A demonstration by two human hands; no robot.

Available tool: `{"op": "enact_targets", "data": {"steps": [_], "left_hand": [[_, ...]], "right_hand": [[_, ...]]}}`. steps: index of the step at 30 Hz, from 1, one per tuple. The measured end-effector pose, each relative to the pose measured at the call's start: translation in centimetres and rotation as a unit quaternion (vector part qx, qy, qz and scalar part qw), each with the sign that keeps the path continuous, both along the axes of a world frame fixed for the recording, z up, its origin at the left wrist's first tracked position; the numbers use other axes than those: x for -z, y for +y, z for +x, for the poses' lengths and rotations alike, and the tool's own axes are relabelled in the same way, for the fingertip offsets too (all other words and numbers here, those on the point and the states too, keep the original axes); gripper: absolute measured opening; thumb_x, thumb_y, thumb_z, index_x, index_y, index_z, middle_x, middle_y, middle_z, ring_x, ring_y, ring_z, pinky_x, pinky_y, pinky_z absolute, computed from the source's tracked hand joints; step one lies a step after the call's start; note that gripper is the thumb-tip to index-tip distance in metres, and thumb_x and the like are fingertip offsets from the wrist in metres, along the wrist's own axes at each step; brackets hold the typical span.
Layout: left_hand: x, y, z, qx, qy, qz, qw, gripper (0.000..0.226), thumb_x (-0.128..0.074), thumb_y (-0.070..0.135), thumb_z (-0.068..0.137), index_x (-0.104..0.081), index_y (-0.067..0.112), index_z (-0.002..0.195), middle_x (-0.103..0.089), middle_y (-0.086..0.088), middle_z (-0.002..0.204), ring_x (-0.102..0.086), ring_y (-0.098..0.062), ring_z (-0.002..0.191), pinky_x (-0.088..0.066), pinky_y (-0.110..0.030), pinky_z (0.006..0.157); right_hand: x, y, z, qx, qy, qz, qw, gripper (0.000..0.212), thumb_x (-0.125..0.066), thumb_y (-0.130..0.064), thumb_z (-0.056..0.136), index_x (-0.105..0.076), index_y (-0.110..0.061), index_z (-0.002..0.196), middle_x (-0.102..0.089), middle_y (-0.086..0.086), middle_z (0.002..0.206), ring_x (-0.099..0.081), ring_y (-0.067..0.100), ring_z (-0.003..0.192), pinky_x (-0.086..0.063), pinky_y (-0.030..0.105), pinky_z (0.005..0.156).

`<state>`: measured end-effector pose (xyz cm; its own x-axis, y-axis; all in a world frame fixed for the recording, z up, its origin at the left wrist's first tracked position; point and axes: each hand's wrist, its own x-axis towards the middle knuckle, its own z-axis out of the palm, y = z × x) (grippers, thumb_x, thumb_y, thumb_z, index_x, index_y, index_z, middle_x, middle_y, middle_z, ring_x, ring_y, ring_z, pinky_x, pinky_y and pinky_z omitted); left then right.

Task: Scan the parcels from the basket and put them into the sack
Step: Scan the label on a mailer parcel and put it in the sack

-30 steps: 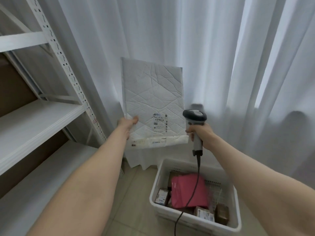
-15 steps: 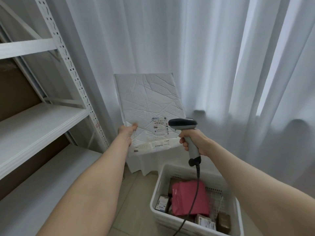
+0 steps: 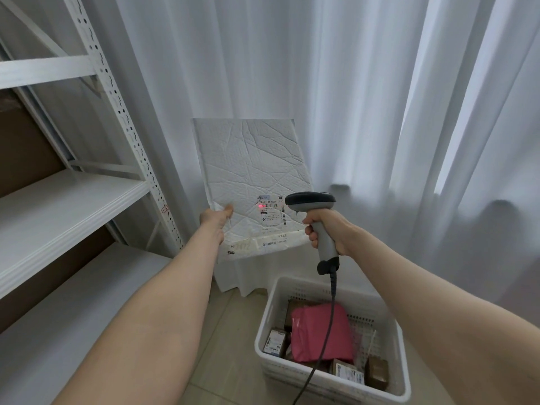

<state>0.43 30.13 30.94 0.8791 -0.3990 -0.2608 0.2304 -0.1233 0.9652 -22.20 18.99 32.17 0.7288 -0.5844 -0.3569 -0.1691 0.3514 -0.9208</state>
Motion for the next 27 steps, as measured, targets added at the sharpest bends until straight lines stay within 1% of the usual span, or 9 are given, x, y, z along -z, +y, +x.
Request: {"op": "enact_targets", "data": {"steps": [7, 10, 14, 18, 20, 24, 27], "left_hand": [[0.1, 0.8, 0.4, -0.003, 0.006, -0.01, 1.0, 0.048, -0.072, 0.013, 0.085, -0.054, -0.002, 0.127, -0.06, -0.018, 0.125, -0.058, -0.03, 0.114, -0.047, -0.045, 0.1], [0.1, 1.1, 0.4, -0.003, 0.008, -0.023, 1.0, 0.043, -0.07, 0.009, 0.085, -0.056, -0.001, 0.125, -0.06, -0.018, 0.125, -0.059, -0.025, 0.106, -0.047, -0.045, 0.099], [0.2, 1.6, 0.5, -0.004, 0.018, -0.03, 0.999, 0.043, -0.07, 0.008, 0.085, -0.056, -0.001, 0.125, -0.061, -0.018, 0.124, -0.059, -0.03, 0.114, -0.047, -0.047, 0.099], [0.3, 1.8, 0.7, -0.007, 0.017, -0.021, 1.0, 0.043, -0.071, 0.011, 0.085, -0.057, 0.0, 0.124, -0.062, -0.017, 0.123, -0.059, -0.03, 0.113, -0.047, -0.045, 0.099], [0.4, 1.9, 0.8, -0.007, 0.017, -0.018, 1.0, 0.044, -0.072, 0.012, 0.085, -0.057, 0.0, 0.124, -0.062, -0.017, 0.123, -0.059, -0.03, 0.113, -0.047, -0.045, 0.1], [0.4, 1.9, 1.1, -0.005, 0.019, -0.025, 0.999, 0.042, -0.071, 0.009, 0.085, -0.057, 0.0, 0.123, -0.062, -0.018, 0.123, -0.059, -0.03, 0.113, -0.046, -0.046, 0.1], [0.5, 2.0, 1.1, -0.008, 0.018, -0.021, 1.0, 0.041, -0.071, 0.01, 0.085, -0.058, 0.001, 0.123, -0.062, -0.017, 0.122, -0.059, -0.03, 0.112, -0.047, -0.044, 0.099]], "right_hand": [[-0.4, 0.9, 0.6, 0.002, 0.007, 0.009, 1.0, 0.002, -0.053, -0.006, 0.086, -0.053, -0.007, 0.087, -0.053, 0.003, 0.054, -0.046, 0.011, 0.04, -0.042, 0.02, 0.041], [-0.6, 1.3, 0.7, 0.004, 0.007, 0.011, 1.0, 0.001, -0.053, -0.007, 0.086, -0.052, -0.008, 0.086, -0.053, 0.003, 0.053, -0.046, 0.011, 0.04, -0.042, 0.02, 0.04], [-0.7, 1.7, 1.1, 0.006, 0.007, 0.01, 1.0, 0.002, -0.053, -0.007, 0.085, -0.052, -0.008, 0.084, -0.054, 0.003, 0.053, -0.046, 0.011, 0.039, -0.042, 0.02, 0.04], [-0.8, 2.1, 1.2, 0.0, 0.01, 0.012, 1.0, 0.001, -0.054, -0.007, 0.084, -0.053, -0.008, 0.084, -0.054, 0.003, 0.054, -0.046, 0.011, 0.04, -0.043, 0.021, 0.04], [-0.8, 2.2, 1.1, -0.005, 0.01, 0.015, 1.0, 0.003, -0.054, -0.008, 0.084, -0.054, -0.008, 0.087, -0.055, 0.004, 0.055, -0.047, 0.011, 0.041, -0.043, 0.021, 0.041], [-0.7, 2.3, 1.2, 0.0, -0.006, 0.03, 1.0, 0.013, -0.056, -0.007, 0.086, -0.055, -0.006, 0.099, -0.062, 0.007, 0.063, -0.048, 0.011, 0.042, -0.045, 0.021, 0.042], [-0.7, 2.3, 1.4, 0.008, -0.009, 0.03, 0.999, 0.014, -0.057, -0.007, 0.087, -0.056, -0.006, 0.101, -0.064, 0.008, 0.065, -0.049, 0.01, 0.042, -0.045, 0.021, 0.042]]}}
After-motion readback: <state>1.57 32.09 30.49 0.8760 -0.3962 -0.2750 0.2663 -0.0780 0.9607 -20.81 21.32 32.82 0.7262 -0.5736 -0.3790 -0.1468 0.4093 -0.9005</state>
